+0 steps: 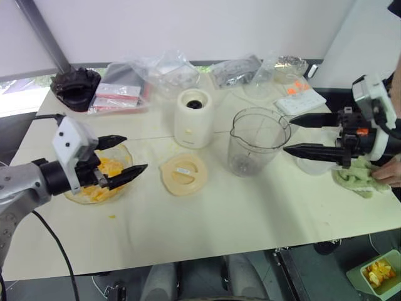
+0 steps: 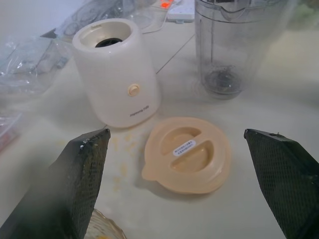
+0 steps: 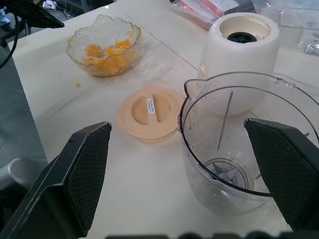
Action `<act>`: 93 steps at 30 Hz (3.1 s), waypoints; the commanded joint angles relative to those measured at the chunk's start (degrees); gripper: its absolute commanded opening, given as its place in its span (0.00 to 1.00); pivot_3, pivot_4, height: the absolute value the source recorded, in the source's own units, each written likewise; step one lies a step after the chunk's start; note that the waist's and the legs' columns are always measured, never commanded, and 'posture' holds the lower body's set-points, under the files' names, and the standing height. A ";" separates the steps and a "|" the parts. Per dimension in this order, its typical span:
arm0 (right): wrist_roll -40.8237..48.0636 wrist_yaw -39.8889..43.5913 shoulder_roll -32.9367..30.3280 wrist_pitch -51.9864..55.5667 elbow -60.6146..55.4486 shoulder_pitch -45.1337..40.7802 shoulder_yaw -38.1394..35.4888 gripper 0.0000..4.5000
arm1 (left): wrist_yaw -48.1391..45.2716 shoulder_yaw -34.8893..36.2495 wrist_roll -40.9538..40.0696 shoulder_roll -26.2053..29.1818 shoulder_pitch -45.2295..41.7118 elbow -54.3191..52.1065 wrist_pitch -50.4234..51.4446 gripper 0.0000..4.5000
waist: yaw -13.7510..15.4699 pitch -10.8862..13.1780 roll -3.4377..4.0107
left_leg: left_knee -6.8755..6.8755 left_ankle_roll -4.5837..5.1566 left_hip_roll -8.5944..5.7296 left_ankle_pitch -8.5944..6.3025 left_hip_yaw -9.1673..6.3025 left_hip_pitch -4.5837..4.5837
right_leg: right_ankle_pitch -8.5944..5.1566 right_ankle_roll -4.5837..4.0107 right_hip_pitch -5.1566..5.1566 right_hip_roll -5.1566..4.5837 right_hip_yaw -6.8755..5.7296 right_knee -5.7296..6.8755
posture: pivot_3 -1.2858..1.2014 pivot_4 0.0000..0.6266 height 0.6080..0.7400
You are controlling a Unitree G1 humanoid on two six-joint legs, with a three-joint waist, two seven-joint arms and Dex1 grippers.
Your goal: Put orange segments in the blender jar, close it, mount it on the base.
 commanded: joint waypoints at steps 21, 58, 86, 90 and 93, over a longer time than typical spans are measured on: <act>1.08 -2.66 3.26 -0.78 -2.32 -2.81 1.84 0.99 | 0.16 4.15 -0.39 5.86 0.84 3.23 5.05 1.00 | -0.06 0.00 0.00 | 0.00 0.00 -0.01 0.00 0.00 0.01 | 0.00 0.00 -0.01 0.02 0.01 0.02 | 0.52 0.24 1.00; 32.74 -45.32 8.12 0.24 -32.43 20.19 -17.43 0.99 | -34.12 -40.73 49.19 -8.01 -47.08 102.46 -39.64 1.00 | 0.11 0.04 -0.52 | -0.02 0.01 -0.04 0.00 0.11 -0.13 | 0.05 0.00 -0.08 -0.22 -0.05 0.00 | 0.52 0.24 1.00; 33.27 -43.30 2.12 -4.07 -28.48 19.82 -12.65 1.00 | -28.64 -20.18 37.58 -7.31 -34.33 92.16 -28.37 0.25 | 0.11 0.01 -0.59 | 0.05 0.01 0.14 0.01 0.03 -0.02 | 0.07 0.04 -0.05 -0.24 -0.06 0.20 | 0.52 0.24 1.00; 32.68 -41.74 1.76 -3.87 -27.16 18.13 -10.78 1.00 | -24.33 -11.96 30.49 -7.35 -25.69 77.38 -20.00 0.25 | 0.05 0.01 -0.59 | 0.05 0.01 0.15 0.01 -0.02 -0.03 | 0.08 0.04 -0.05 -0.30 -0.08 0.19 | 0.52 0.24 1.00; 32.19 -40.49 1.46 -3.58 -26.04 17.31 -10.09 1.00 | -19.02 -6.14 24.85 -8.52 -20.47 62.70 -12.07 0.25 | 0.17 0.04 -0.65 | 0.05 0.01 0.15 0.01 -0.12 -0.03 | 0.08 0.04 -0.06 -0.37 -0.06 0.18 | 0.52 0.24 1.00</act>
